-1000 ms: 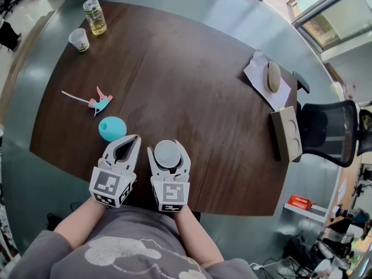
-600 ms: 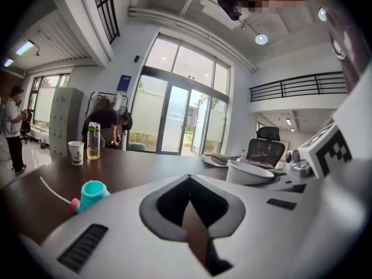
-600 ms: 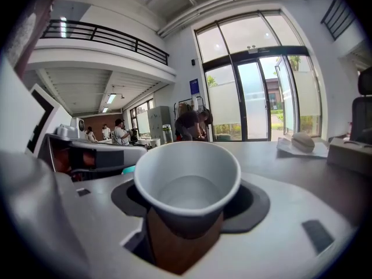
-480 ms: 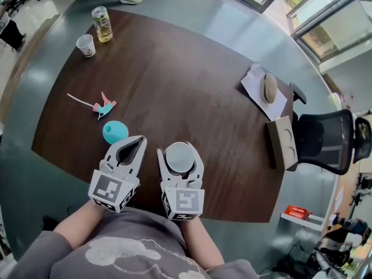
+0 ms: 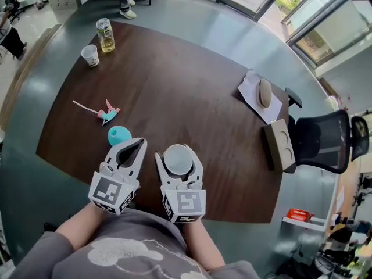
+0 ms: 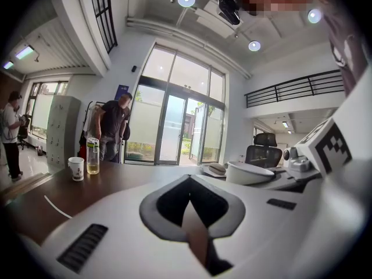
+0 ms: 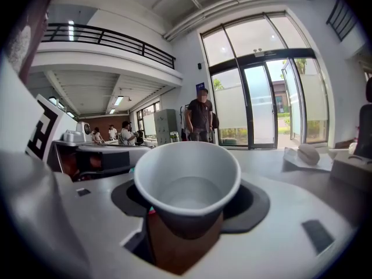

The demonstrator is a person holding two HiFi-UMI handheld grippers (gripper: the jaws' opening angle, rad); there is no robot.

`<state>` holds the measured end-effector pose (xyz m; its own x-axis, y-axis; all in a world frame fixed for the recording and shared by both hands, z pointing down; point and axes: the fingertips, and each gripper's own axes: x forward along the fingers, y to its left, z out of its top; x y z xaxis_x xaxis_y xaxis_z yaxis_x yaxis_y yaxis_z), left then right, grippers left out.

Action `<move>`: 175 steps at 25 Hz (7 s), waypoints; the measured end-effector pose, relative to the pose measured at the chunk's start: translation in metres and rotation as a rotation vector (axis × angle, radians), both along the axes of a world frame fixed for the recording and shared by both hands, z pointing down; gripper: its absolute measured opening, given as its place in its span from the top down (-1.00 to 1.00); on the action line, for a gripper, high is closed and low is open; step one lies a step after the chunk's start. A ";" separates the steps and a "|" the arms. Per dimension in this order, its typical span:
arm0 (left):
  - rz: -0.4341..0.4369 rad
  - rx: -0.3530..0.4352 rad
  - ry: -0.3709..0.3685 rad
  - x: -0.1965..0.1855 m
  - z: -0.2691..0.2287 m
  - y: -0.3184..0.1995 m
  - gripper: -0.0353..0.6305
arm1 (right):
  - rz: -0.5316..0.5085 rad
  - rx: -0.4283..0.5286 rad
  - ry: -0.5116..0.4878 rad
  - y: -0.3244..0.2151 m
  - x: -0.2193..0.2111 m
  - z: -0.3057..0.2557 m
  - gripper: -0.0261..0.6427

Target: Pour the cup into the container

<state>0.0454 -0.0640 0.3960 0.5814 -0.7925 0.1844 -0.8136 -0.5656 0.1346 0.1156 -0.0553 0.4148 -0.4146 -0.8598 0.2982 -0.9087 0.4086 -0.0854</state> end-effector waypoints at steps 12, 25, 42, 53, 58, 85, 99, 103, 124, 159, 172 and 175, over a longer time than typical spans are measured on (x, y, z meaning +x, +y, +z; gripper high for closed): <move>0.015 0.020 -0.002 -0.072 -0.018 -0.004 0.87 | 0.012 0.008 0.017 0.004 -0.064 -0.019 0.02; 0.026 -0.008 -0.010 -0.137 -0.007 -0.018 0.87 | -0.025 -0.012 0.032 0.001 -0.141 -0.020 0.02; 0.064 -0.062 -0.003 -0.150 0.021 -0.033 0.87 | -0.020 -0.188 0.197 -0.007 -0.142 0.033 0.02; 0.083 -0.088 -0.006 -0.149 0.033 -0.038 0.87 | -0.016 -0.298 0.299 -0.015 -0.135 0.054 0.02; 0.093 -0.101 -0.005 -0.150 0.038 -0.041 0.87 | -0.022 -0.320 0.346 -0.019 -0.136 0.055 0.02; 0.119 -0.107 0.012 -0.146 0.041 -0.044 0.87 | -0.037 -0.373 0.435 -0.016 -0.132 0.043 0.02; 0.102 -0.102 0.026 -0.148 0.042 -0.041 0.87 | -0.104 -0.421 0.567 -0.021 -0.128 0.053 0.03; 0.098 -0.104 0.031 -0.149 0.042 -0.041 0.87 | -0.131 -0.429 0.611 -0.022 -0.129 0.053 0.03; 0.084 -0.113 0.042 -0.152 0.047 -0.046 0.87 | -0.207 -0.466 0.754 -0.027 -0.131 0.055 0.03; 0.097 -0.126 0.073 -0.153 0.049 -0.046 0.87 | -0.228 -0.545 0.976 -0.026 -0.129 0.053 0.03; 0.098 -0.132 0.075 -0.155 0.052 -0.044 0.87 | -0.241 -0.564 1.028 -0.027 -0.130 0.055 0.03; 0.099 -0.132 0.077 -0.155 0.052 -0.045 0.87 | -0.245 -0.571 1.032 -0.027 -0.130 0.056 0.03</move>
<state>-0.1093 -0.1087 0.4478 0.6717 -0.7025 0.2352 -0.7393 -0.6156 0.2728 -0.0149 -0.0820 0.4703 0.1091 -0.4277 0.8973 -0.5592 0.7199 0.4112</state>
